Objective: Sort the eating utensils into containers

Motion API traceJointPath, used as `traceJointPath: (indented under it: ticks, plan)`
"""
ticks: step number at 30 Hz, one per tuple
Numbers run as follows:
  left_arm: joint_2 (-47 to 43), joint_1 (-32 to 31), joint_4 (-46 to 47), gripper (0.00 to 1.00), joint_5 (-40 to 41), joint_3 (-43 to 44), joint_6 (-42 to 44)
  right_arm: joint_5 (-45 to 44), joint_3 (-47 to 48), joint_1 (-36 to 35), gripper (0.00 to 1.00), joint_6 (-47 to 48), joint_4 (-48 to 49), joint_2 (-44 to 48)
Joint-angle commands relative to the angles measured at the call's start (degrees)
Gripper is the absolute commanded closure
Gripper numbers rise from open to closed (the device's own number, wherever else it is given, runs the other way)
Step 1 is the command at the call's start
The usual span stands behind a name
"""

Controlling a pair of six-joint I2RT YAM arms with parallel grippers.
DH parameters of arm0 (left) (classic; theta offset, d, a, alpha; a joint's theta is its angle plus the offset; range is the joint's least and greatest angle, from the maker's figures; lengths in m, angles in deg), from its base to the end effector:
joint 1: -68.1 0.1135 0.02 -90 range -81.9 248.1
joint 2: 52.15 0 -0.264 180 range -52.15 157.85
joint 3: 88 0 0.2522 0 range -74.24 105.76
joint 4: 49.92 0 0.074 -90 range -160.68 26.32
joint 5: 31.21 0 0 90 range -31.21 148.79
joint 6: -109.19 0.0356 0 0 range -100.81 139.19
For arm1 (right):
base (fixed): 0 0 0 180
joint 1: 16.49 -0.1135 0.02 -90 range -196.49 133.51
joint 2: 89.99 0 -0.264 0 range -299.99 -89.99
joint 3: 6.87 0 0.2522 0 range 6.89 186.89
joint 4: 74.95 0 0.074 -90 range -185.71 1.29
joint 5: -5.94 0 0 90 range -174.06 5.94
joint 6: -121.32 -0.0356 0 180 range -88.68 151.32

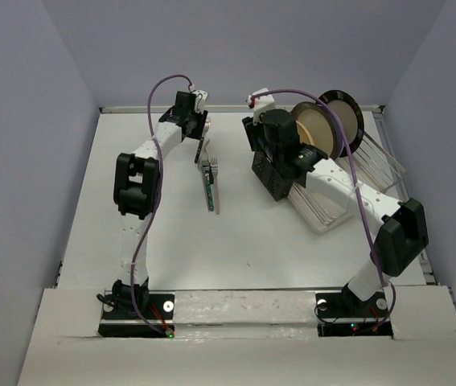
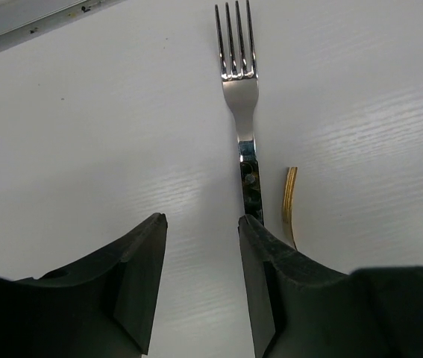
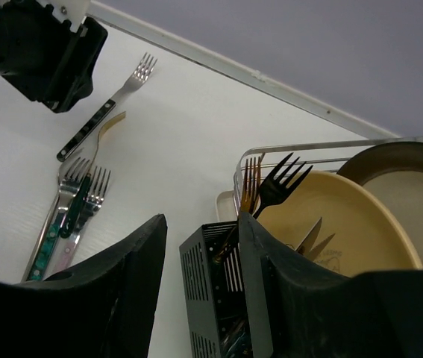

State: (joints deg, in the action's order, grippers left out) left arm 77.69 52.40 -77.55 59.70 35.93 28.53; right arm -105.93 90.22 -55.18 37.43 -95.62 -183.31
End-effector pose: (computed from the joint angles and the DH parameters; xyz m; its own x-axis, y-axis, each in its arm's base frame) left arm 0.5117 -0.1432 0.2297 -0.4830 0.3043 -0.8210 0.3407 0.9291 0.1439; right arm 0.3122 0.2330 0.3625 -0.1935 -0.2815 -0.9399 -0.3244 0.9224 -0.2095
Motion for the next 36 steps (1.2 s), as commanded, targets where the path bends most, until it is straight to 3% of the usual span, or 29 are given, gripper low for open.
traceJointPath:
  ticks: [1,10,18,26,33,36]
  plan:
    - [2.2,-0.4,-5.6,0.45,-1.7,8.6,1.2,1.8,-1.7,-0.2,0.51,-0.7,1.8,2.5]
    - [6.7,-0.8,-7.7,0.39,-5.4,10.2,1.4,1.1,-4.3,-0.2,0.51,-0.7,2.4,4.0]
    - [12.2,-0.3,-12.4,0.41,-6.4,17.9,-1.3,1.2,-5.9,-0.2,0.51,-1.0,3.0,5.6]
    - [11.3,0.0,-11.9,0.43,-7.8,17.3,-1.6,0.9,-7.0,-0.2,0.51,-0.6,3.3,6.3]
    - [16.1,0.1,-15.3,0.46,0.2,21.5,-0.8,1.6,-7.1,-0.2,0.51,-0.5,3.6,6.4]
    - [18.1,0.1,-17.3,0.51,-0.2,23.3,-0.8,1.8,-7.1,-0.2,0.51,-0.5,3.7,6.2]
